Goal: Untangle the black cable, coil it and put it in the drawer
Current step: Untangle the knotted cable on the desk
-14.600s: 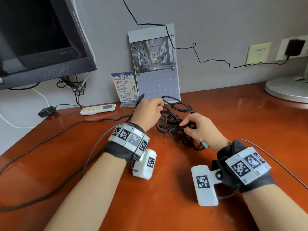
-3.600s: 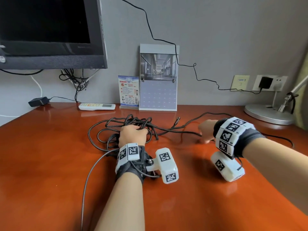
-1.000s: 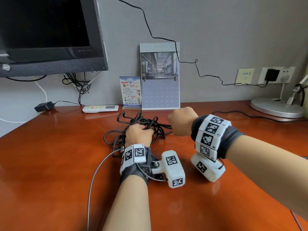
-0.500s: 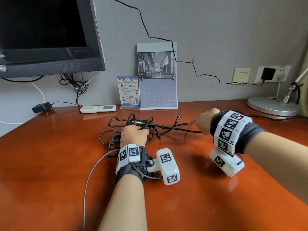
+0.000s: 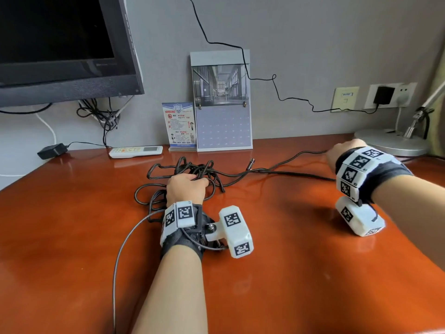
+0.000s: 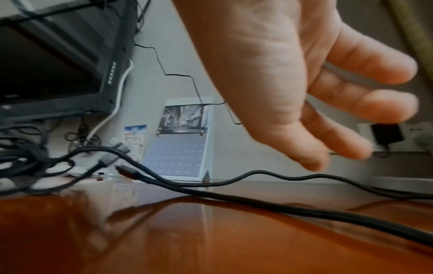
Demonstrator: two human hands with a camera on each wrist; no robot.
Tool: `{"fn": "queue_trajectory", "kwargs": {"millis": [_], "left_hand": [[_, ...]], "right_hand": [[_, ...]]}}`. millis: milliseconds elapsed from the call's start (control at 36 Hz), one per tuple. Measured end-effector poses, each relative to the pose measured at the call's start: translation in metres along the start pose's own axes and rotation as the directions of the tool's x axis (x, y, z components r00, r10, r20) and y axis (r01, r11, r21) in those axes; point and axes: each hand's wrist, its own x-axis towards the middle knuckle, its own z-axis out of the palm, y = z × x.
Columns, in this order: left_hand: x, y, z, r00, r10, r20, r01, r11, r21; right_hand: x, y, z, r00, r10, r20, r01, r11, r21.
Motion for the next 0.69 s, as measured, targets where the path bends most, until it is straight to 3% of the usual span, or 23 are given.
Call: {"fn": "queue_trajectory", "kwargs": {"millis": [83,167,278,333,500,639,694], "left_hand": [[0.001,-0.001,0.001,1.0,0.004,-0.02,-0.004,0.999,-0.041],[0.001,-0.002,0.002,0.999,0.021,-0.04,-0.025,0.996,-0.086],[0.0,-0.002,0.003,0.996,0.07,-0.056,-0.078,0.987,-0.139],[0.001,-0.001,0.004,0.993,0.092,-0.074,-0.103,0.982,-0.16],[0.0,0.002,0.007,0.975,0.167,-0.146,-0.2,0.948,-0.248],[-0.006,0.012,0.008,0.947,0.244,-0.209,-0.306,0.886,-0.35],[-0.008,0.014,0.009,0.935,0.27,-0.23,-0.34,0.867,-0.364]], "right_hand": [[-0.034,-0.027,-0.031,0.996,-0.035,-0.086,0.042,0.996,0.08],[-0.041,-0.053,-0.044,0.967,-0.173,-0.188,0.225,0.925,0.307],[-0.05,-0.088,-0.054,0.863,-0.408,-0.299,0.504,0.74,0.446],[-0.054,-0.102,-0.059,0.824,-0.465,-0.322,0.566,0.691,0.45],[-0.056,-0.114,-0.064,0.837,-0.37,-0.403,0.547,0.527,0.651],[-0.058,-0.118,-0.061,0.854,-0.29,-0.433,0.52,0.534,0.667],[-0.058,-0.119,-0.06,0.846,-0.26,-0.466,0.531,0.493,0.689]]}}
